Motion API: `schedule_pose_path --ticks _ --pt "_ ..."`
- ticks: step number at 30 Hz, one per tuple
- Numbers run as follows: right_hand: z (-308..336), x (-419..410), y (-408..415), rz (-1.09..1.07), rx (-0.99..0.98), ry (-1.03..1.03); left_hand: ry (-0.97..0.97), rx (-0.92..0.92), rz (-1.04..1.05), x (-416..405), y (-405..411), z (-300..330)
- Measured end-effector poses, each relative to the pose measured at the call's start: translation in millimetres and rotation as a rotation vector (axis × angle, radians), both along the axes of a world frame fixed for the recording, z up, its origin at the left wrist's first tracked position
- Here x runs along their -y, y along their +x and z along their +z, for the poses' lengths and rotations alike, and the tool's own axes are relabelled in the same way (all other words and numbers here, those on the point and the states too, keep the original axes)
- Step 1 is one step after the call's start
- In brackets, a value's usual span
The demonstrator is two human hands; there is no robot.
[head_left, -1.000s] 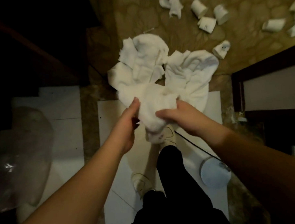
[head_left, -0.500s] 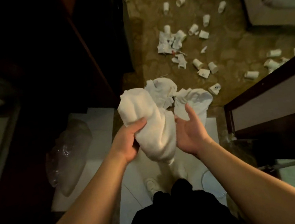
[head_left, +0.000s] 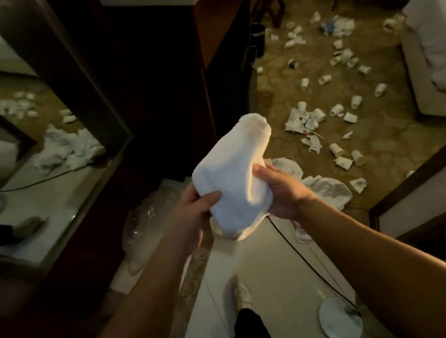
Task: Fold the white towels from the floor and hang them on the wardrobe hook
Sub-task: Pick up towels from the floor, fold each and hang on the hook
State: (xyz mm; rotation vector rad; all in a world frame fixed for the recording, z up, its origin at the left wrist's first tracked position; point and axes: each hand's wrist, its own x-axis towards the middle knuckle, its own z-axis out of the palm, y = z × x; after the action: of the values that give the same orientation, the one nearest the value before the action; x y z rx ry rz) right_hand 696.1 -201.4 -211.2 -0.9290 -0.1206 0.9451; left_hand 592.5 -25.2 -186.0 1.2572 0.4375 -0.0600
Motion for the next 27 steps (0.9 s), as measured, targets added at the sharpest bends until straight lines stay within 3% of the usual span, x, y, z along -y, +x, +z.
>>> schedule_pose_path --ticks 7,13,20,27 --pt "80 2 -101 0.168 0.345 -0.192 0.246 0.144 0.061 16 -110 74" --pt "134 -6 -188 0.176 0.509 -0.264 0.273 0.239 0.142 12 -210 133" --pt "150 -12 -288 0.192 0.499 -0.151 0.342 0.232 0.31 4 -331 170" --pt "164 -19 -417 0.064 0.822 -0.313 0.571 0.281 0.297 4 -469 202"
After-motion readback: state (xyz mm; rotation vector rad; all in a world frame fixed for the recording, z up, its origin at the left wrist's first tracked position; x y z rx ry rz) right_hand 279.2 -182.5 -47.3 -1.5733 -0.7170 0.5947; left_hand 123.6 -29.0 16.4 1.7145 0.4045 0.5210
